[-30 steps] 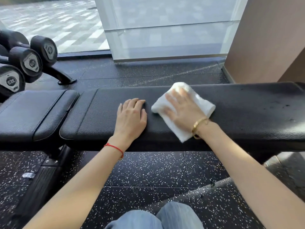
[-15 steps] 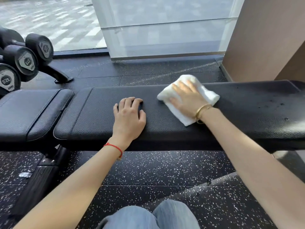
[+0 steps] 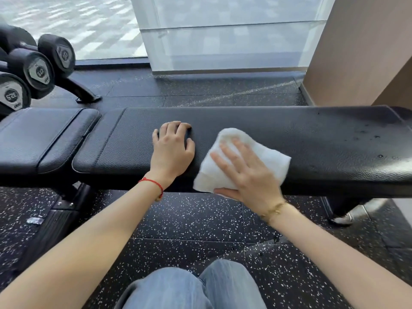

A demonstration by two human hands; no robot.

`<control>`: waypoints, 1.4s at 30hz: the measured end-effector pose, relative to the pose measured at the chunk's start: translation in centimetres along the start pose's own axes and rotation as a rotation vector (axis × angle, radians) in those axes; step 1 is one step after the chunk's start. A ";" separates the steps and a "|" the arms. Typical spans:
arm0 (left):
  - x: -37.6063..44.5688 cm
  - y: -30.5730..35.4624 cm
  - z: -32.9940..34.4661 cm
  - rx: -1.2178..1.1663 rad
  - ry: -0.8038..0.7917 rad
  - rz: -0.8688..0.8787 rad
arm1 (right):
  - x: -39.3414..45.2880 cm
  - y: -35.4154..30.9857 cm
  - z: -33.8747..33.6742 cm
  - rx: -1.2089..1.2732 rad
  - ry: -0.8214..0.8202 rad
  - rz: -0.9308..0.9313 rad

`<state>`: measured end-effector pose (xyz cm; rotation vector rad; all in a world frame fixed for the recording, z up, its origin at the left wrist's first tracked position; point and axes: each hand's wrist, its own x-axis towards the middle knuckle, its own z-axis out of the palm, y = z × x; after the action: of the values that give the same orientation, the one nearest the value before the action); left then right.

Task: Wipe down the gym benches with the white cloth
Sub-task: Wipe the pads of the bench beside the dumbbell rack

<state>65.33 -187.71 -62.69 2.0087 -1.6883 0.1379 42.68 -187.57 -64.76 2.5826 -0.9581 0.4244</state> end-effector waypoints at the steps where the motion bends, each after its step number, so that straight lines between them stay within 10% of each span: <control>1: 0.0 -0.1 0.0 -0.006 0.006 0.004 | 0.7 -1.0 0.4 -0.001 0.026 0.002; 23: -0.1 -0.8 -0.6 -0.026 -0.012 0.027 | -4.8 3.9 -0.8 0.064 0.141 0.132; 33: -0.1 0.1 -0.3 0.049 -0.055 0.029 | 4.2 4.3 -2.3 0.186 -0.243 0.429; 42: -0.2 -0.4 -0.6 0.013 -0.089 0.040 | -2.0 9.2 -2.4 -0.003 -0.237 0.357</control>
<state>65.77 -187.22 -62.42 2.0180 -1.7877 0.0745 34.67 -191.90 -61.35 2.4987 -1.5107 0.2054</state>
